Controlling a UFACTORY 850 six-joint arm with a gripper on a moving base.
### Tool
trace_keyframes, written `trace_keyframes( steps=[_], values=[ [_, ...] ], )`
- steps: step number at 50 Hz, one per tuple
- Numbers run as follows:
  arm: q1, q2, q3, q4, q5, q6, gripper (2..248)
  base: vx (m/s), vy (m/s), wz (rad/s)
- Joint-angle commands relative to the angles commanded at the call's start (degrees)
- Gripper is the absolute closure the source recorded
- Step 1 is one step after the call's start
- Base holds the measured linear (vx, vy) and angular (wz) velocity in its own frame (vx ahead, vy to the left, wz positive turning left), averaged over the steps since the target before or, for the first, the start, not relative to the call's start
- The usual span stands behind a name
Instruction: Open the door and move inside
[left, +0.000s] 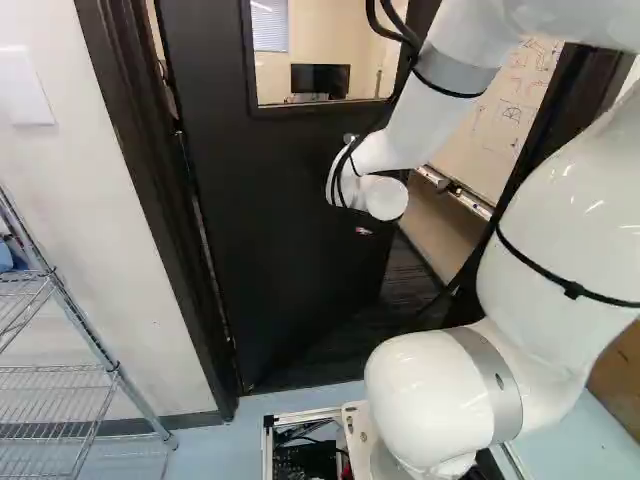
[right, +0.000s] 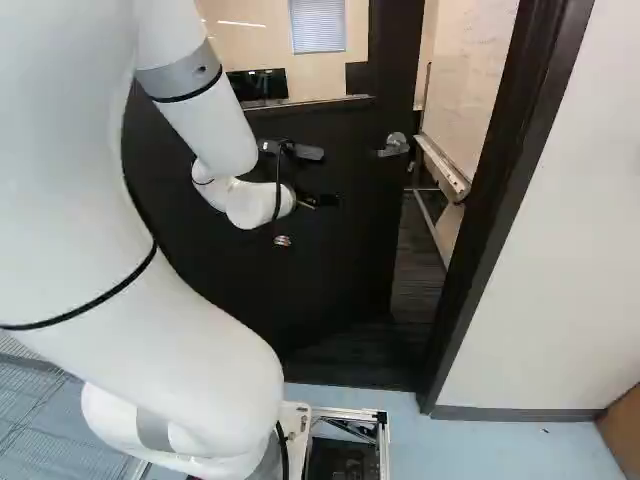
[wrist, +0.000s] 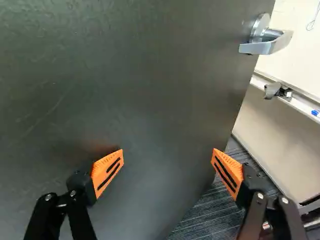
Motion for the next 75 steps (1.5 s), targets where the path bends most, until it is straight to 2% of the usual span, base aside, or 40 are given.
trace_keyframes(
  steps=[75],
  values=[
    [6.56,-11.38,-12.00,0.83,0.00,0.00,3,0.000,0.000,0.000]
  ],
)
